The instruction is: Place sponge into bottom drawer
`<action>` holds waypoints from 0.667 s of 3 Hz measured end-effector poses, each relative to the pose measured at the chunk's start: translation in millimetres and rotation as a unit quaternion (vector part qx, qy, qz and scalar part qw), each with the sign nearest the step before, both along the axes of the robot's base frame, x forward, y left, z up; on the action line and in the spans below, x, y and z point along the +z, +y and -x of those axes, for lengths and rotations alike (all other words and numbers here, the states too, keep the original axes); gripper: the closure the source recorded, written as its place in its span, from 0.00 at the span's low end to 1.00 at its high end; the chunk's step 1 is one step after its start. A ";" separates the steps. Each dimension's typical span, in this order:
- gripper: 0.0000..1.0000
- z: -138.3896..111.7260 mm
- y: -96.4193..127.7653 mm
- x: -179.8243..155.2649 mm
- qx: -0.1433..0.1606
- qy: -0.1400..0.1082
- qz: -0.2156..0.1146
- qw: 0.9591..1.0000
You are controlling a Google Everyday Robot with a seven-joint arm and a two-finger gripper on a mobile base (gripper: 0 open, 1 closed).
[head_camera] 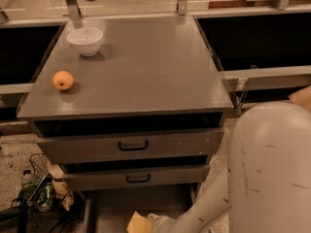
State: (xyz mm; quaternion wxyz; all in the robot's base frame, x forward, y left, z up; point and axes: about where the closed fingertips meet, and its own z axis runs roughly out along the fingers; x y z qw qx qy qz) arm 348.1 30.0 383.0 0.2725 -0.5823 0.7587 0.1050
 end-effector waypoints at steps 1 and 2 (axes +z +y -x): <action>1.00 -4.9 -1.7 -17.7 -0.013 0.005 -0.001 1.000; 1.00 -12.0 -1.8 -69.6 -0.033 0.027 0.025 0.999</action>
Offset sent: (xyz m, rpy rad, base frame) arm 0.0111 -0.0041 -0.0789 -0.0377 0.0608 -0.0727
